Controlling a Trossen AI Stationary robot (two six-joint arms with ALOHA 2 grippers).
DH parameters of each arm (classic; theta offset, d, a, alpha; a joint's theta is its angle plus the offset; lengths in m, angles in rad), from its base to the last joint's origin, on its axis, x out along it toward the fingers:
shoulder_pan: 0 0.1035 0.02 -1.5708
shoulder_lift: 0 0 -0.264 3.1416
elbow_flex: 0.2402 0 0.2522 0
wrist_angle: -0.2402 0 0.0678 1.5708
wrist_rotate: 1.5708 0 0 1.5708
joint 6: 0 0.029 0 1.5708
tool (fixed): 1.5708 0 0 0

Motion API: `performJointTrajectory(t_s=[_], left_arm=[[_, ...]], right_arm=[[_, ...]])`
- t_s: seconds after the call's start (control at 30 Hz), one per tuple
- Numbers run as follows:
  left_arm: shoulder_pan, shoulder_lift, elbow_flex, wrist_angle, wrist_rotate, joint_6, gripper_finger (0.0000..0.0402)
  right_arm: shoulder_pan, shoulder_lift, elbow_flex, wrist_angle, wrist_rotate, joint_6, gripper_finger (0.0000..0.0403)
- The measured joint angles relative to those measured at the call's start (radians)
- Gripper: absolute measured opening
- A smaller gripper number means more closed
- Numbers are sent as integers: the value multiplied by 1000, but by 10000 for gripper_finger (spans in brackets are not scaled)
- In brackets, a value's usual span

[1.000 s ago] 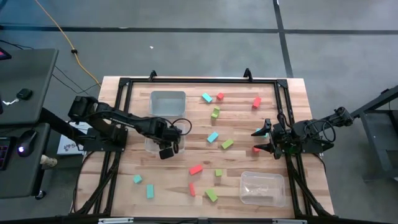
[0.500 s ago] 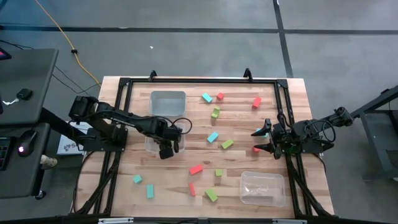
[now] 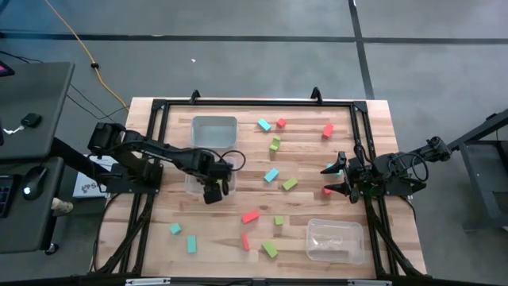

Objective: Sort & place blocks by color
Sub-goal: Put the green block into the left transparent bin, then put the orange block into the right transparent bin

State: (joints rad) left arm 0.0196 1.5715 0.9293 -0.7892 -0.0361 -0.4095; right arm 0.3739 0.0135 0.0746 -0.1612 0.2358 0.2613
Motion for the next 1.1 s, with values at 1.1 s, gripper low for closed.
performJointTrajectory(t_s=[1.1], left_arm=[[64,-2,587,-172,-226,-243,152]], right_arm=[[0,0,0,197,0,133,264]])
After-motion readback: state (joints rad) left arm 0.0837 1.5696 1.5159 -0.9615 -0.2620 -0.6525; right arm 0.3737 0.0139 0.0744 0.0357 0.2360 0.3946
